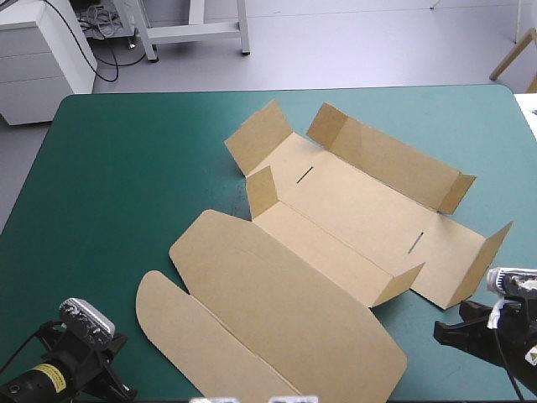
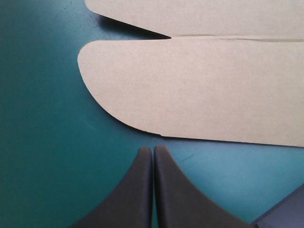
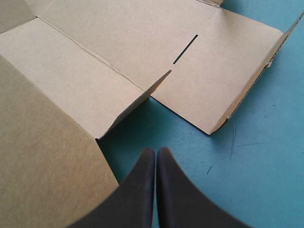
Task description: Fold the box
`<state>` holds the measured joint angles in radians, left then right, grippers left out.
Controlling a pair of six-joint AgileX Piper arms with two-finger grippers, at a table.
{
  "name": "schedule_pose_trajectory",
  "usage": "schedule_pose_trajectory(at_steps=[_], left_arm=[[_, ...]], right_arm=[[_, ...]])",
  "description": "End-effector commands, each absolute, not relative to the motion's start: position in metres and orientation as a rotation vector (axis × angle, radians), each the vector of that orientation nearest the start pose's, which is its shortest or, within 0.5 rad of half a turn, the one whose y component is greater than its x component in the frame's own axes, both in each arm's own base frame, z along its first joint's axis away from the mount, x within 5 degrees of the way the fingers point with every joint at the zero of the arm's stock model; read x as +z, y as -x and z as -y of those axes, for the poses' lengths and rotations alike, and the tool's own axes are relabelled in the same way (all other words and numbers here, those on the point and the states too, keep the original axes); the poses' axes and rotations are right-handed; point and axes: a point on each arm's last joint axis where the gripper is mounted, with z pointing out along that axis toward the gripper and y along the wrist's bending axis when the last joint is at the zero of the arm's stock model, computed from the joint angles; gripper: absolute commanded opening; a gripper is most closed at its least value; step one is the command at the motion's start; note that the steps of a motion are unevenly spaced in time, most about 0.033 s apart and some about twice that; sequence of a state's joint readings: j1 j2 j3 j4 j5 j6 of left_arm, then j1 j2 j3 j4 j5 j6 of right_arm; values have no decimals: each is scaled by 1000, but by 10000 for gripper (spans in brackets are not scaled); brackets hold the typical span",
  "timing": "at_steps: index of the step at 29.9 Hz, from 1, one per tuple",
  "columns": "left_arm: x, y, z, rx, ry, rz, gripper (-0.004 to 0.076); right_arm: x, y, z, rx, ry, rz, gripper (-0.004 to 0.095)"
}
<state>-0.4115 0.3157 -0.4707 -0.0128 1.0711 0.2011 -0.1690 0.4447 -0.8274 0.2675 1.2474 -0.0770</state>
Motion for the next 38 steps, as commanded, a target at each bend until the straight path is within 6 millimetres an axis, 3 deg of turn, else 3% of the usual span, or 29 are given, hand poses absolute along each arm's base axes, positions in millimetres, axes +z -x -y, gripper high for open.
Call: schedule_pose_trajectory(at_steps=[1, 10, 13, 19, 25, 33, 38], left_arm=[[273, -43, 20, -133, -689, -2227, -10], [273, -42, 21, -145, -688, -2228, -10], [273, -42, 21, -147, -688, -2228, -10], [273, -42, 21, -147, -688, -2228, -10], [273, -42, 21, -147, -688, -2228, -10], [273, -42, 21, -147, -688, -2228, -10], [273, -42, 21, -147, -688, -2228, -10]], right_arm=[[360, -45, -16, 222, -87, -2259, -4], [359, -45, -12, 155, -91, -2269, 14], [359, -45, -12, 156, -91, -2269, 90], [359, -45, -12, 197, -178, -2266, 337], [359, -45, -13, 231, -210, -2263, 500], [360, -45, -18, 313, -213, -2253, 583], [361, -45, -20, 363, -273, -2247, 582]])
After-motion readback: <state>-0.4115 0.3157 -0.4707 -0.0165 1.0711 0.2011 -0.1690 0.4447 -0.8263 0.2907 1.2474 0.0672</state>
